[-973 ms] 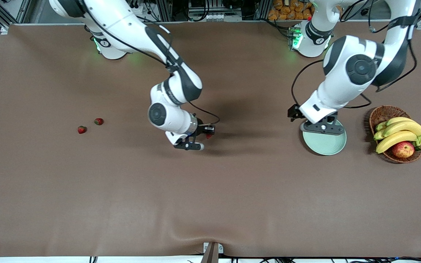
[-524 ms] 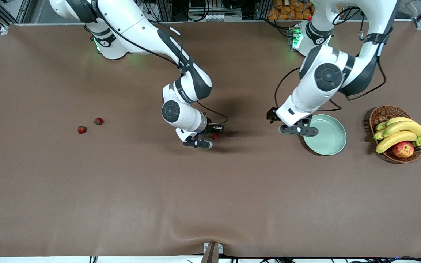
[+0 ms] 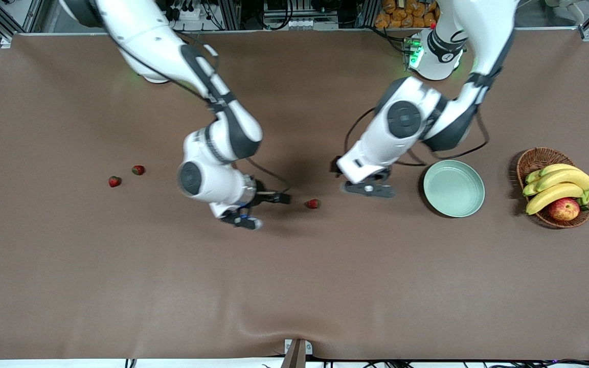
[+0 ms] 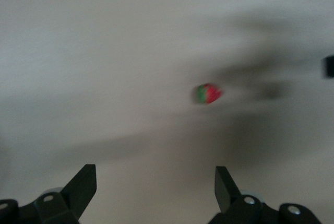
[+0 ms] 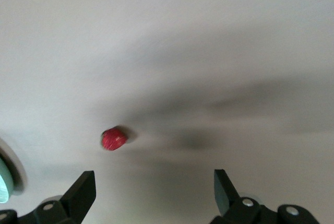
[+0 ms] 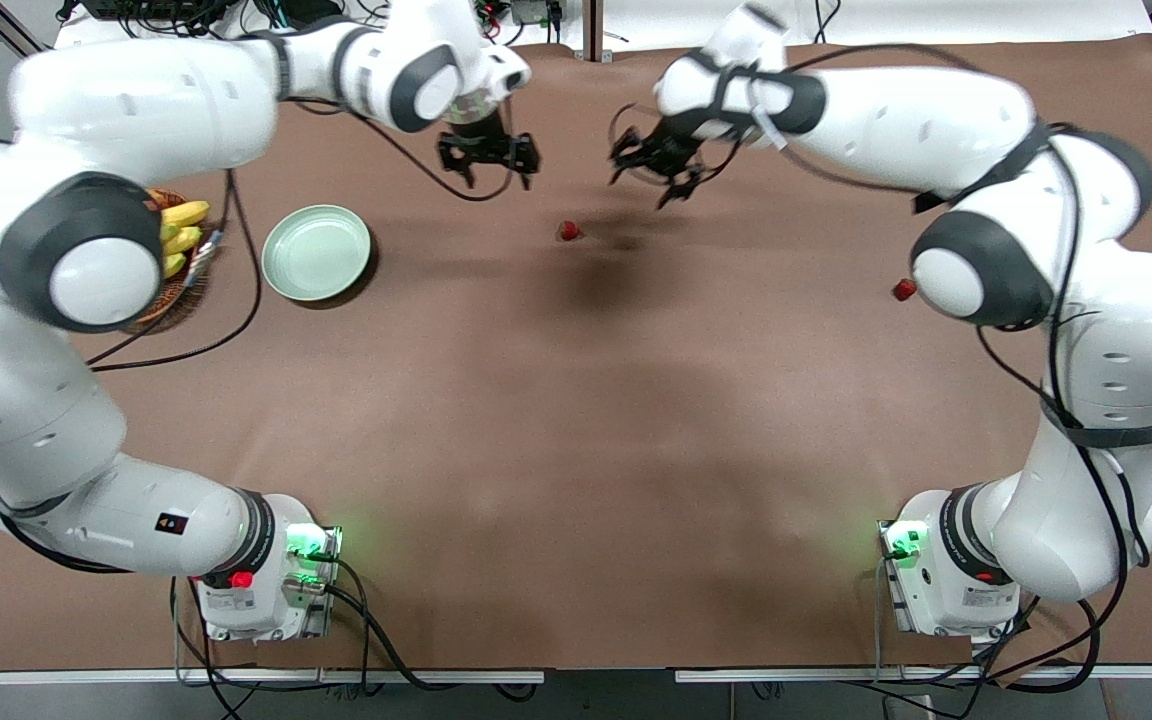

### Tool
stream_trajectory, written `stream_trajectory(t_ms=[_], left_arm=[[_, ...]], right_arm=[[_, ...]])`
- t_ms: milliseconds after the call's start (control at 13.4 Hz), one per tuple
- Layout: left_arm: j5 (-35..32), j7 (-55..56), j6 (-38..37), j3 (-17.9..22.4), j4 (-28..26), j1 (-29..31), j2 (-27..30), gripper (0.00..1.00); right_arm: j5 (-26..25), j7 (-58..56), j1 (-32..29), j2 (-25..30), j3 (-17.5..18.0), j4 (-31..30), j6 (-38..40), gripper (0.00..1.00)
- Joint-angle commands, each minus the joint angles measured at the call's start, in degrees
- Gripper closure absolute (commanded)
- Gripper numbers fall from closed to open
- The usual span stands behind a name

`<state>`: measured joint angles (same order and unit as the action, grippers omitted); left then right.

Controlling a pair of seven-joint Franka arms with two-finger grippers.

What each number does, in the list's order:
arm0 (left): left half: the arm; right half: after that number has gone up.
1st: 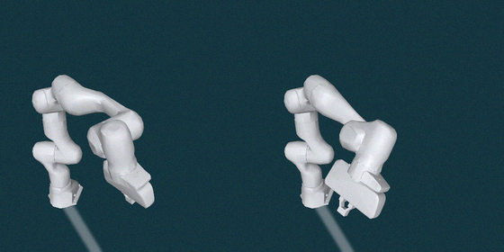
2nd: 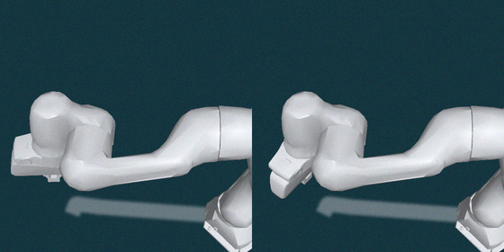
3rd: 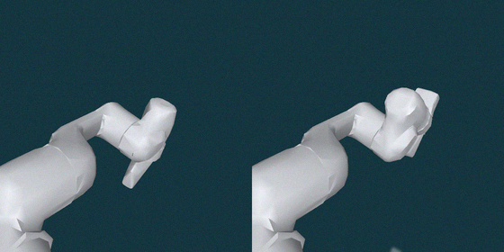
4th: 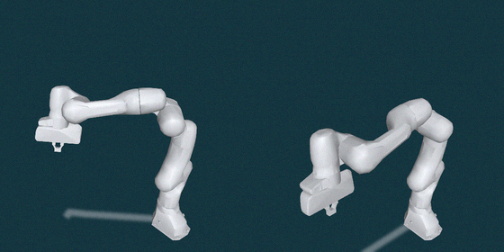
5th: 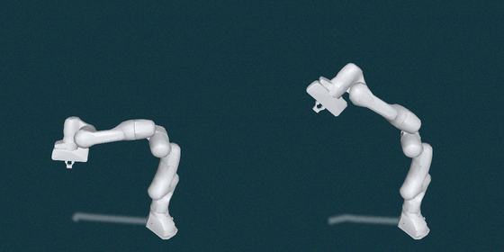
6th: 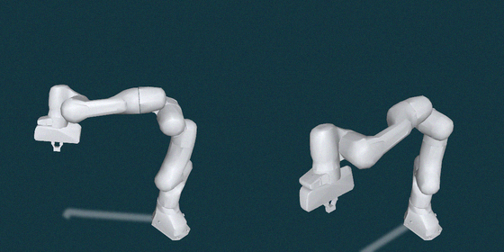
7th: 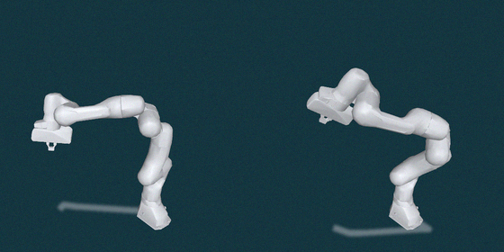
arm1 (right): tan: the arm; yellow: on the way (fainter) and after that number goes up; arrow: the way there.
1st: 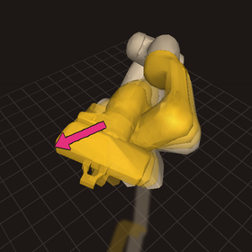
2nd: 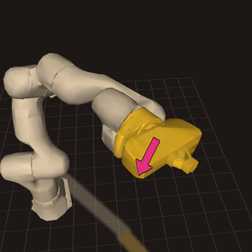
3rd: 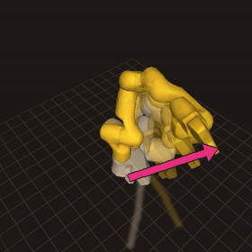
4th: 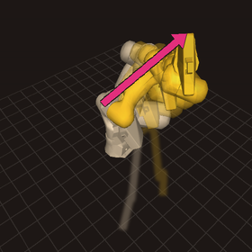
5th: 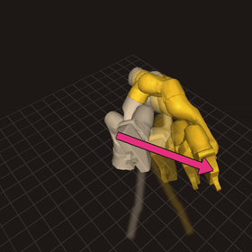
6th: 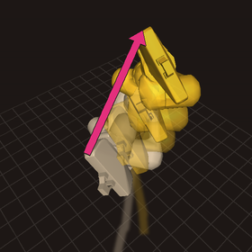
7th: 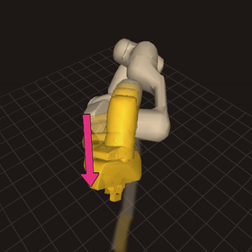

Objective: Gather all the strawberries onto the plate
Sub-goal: 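Lower the strawberry onto the table middle and open the right gripper, then grasp the middle strawberry with the left gripper while the right gripper withdraws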

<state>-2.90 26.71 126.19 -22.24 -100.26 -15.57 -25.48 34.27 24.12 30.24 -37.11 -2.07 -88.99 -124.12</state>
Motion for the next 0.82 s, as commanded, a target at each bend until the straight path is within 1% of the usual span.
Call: stream_trajectory(t_ms=[0, 75, 150, 299, 374, 524, 673, 748], left_arm=[[-8.3, 1.1, -0.7, 0.5, 14.3, -4.4, -12.8, 0.0], [-11.2, 1.1, -0.6, 0.7, 17.5, -5.3, -15.8, 0.0], [-13.8, 0.5, 0.6, 0.7, 19.3, -5.8, -18.0, 0.0], [-16.1, 0.3, 5.2, 0.7, 19.3, -6.3, -20.7, 0.0], [-16.3, 0.4, 6.5, 0.7, 19.4, -7.1, -21.7, 0.06], [-16.2, 1.3, 7.3, 0.7, 19.2, -7.6, -22.7, 0.08], [-16.2, 3.2, 7.3, 0.7, 18.8, -8.5, -22.6, 0.09], [-16.3, 3.8, 7.3, 0.7, 18.0, -8.6, -22.6, 0.1]], right_arm=[[-10.6, 0.0, -6.9, 4.4, 1.0, -1.7, 8.5, 0.0], [-14.7, -0.2, -9.0, 5.2, 1.0, -1.8, 11.6, 0.0], [-18.3, -0.4, -11.2, 5.7, 1.0, -1.9, 14.6, 0.0], [-23.3, -4.0, -14.9, 6.2, 1.0, -2.9, 19.0, 0.0], [-25.0, -8.0, -17.5, 6.6, 1.0, -4.7, 19.3, 0.0], [-25.5, -17.2, -22.7, 6.9, 1.0, -7.8, 19.3, 0.0], [-25.8, -23.8, -27.1, 6.9, 0.9, -10.1, 19.3, 0.0], [-26.8, -26.4, -28.8, 6.9, 0.9, -11.2, 19.3, 0.0]])
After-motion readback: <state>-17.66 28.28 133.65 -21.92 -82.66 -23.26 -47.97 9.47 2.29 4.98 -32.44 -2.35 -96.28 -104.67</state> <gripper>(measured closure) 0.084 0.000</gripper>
